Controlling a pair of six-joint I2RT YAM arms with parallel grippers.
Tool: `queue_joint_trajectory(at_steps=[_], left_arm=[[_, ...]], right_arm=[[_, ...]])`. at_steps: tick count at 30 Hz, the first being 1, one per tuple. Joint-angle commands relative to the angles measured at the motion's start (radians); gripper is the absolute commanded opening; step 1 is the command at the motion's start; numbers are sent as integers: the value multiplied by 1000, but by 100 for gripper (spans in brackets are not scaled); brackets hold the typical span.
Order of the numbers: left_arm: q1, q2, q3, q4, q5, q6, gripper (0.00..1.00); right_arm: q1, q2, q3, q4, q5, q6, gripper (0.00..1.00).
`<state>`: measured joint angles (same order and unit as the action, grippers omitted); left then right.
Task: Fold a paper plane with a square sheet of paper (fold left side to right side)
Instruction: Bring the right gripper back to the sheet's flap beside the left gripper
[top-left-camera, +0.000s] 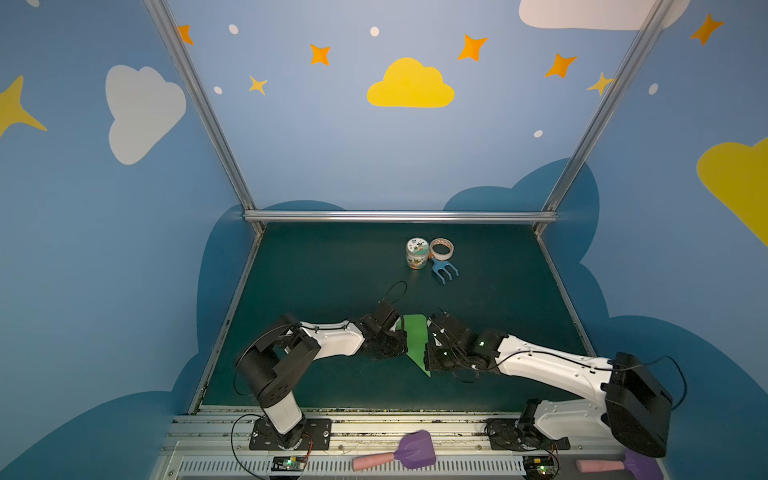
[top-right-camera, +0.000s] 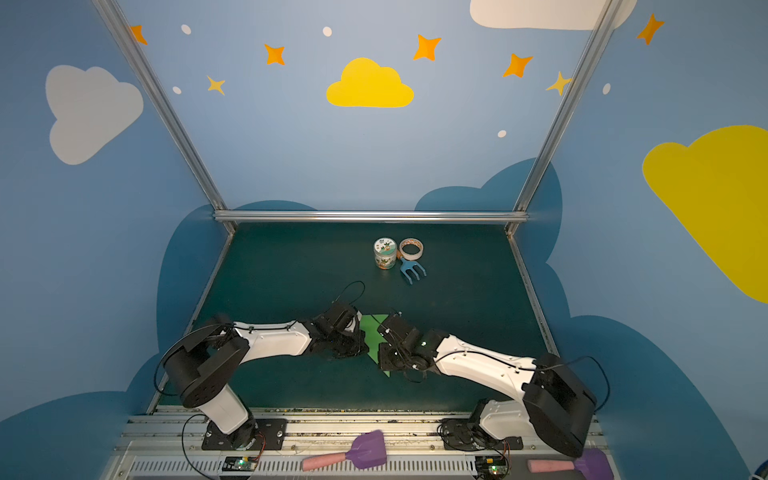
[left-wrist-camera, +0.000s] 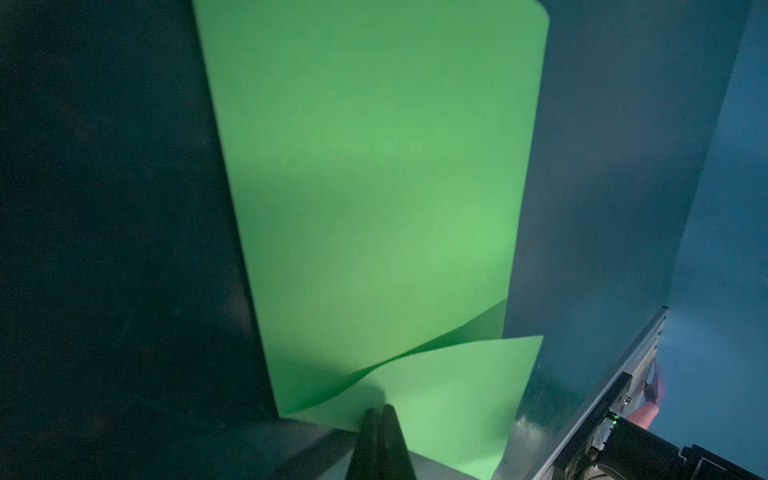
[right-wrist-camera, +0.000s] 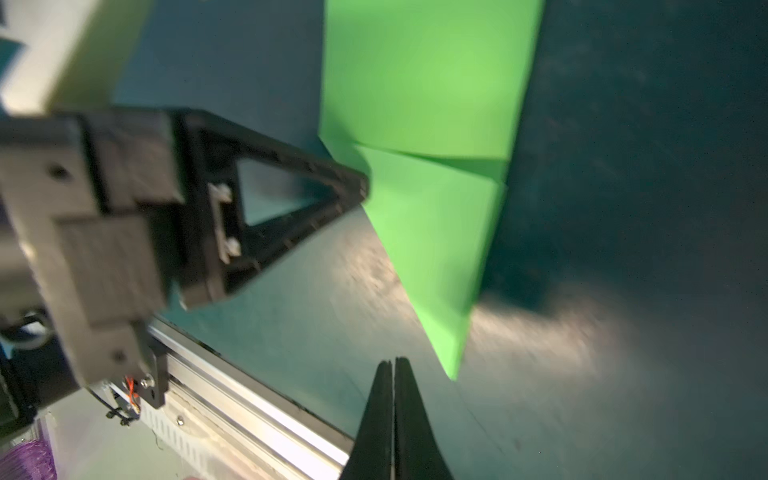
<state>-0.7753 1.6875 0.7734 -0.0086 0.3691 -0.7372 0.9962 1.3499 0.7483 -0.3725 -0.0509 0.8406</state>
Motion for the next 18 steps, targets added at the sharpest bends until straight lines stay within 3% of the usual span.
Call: queue_joint_trajectory(at_steps=[1, 4, 8, 11, 14, 18], left_arm=[[-1, -7, 32, -81, -26, 18, 3], [1, -22, 69, -109, -20, 31, 4], [1, -68, 137, -174, -24, 71, 30], [1, -100, 161, -213, -26, 91, 37], [0, -109, 144, -197, -6, 79, 31], [-10, -107, 80, -109, 27, 36, 8]], right_arm=[[-1, 50, -6, 27, 0, -25, 0], [-5, 88, -29, 57, 5, -21, 0], [-11, 138, -56, 68, 2, -18, 0], [-14, 144, -70, 84, 6, -16, 0], [-18, 142, -107, 92, 6, -15, 0], [-21, 139, -122, 98, 3, -11, 0]])
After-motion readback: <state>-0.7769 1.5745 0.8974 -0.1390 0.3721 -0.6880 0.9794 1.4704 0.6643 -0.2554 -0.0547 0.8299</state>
